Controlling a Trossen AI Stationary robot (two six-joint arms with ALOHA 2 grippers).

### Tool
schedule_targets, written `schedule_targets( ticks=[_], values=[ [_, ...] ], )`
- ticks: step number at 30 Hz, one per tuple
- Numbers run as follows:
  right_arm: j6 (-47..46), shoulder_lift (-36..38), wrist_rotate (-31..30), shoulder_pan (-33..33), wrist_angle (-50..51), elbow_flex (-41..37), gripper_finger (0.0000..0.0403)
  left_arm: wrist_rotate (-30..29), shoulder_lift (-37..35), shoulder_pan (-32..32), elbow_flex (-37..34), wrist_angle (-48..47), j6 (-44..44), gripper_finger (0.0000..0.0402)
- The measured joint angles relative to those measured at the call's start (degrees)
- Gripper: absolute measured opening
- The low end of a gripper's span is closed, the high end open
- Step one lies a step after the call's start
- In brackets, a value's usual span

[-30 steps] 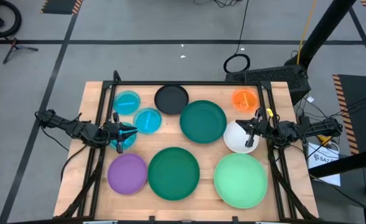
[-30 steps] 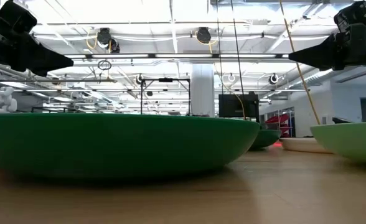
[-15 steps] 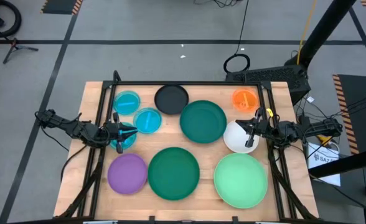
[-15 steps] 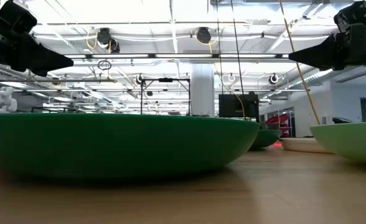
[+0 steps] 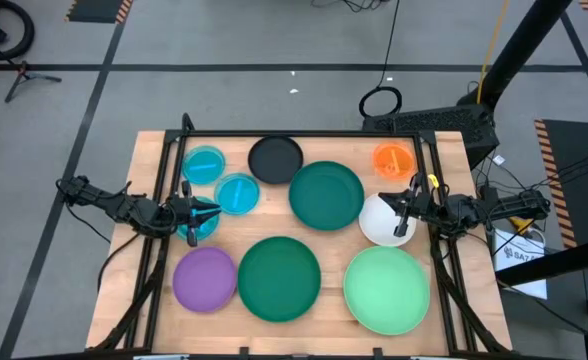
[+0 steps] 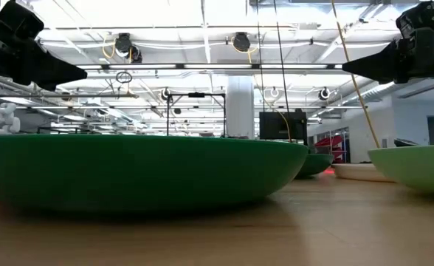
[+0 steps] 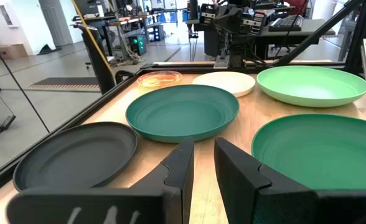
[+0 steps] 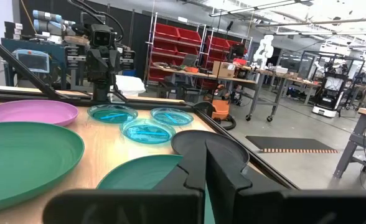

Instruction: Stack plastic plates

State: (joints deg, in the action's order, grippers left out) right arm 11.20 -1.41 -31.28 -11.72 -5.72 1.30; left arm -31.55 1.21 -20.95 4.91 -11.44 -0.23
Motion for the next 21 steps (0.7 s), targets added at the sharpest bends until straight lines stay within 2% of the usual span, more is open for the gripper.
schedule_targets(
  ticks=[2, 7, 15, 16, 19, 21],
  values=[
    [1.6, 0.0, -0.1, 0.0, 0.0, 0.0, 0.0000, 0.0, 0.0, 0.0, 0.0, 0.0, 0.0, 0.0072],
    [13.0, 0.0, -0.2, 0.0, 0.0, 0.0, 0.0000, 0.0, 0.0, 0.0, 0.0, 0.0, 0.9, 0.0072],
    [12.8, 0.0, -0.1, 0.0, 0.0, 0.0, 0.0000, 0.0, 0.0, 0.0, 0.0, 0.1, 11.3, 0.0072],
    [9.9, 0.0, 0.1, 0.0, 0.0, 0.0, 0.0000, -0.2, 0.0, 0.0, 0.0, 0.5, 13.0, 0.0072],
    [-7.9, 0.0, 2.1, 0.0, -0.1, 0.0, 0.0000, -0.3, 0.0, 0.0, 0.0, 1.9, 18.7, 0.0072],
    [-17.6, 0.0, 2.9, 0.0, -0.1, 0.0, 0.0000, 0.0, 0.0, 0.0, 0.0, 2.6, 19.5, 0.0072]
  ],
)
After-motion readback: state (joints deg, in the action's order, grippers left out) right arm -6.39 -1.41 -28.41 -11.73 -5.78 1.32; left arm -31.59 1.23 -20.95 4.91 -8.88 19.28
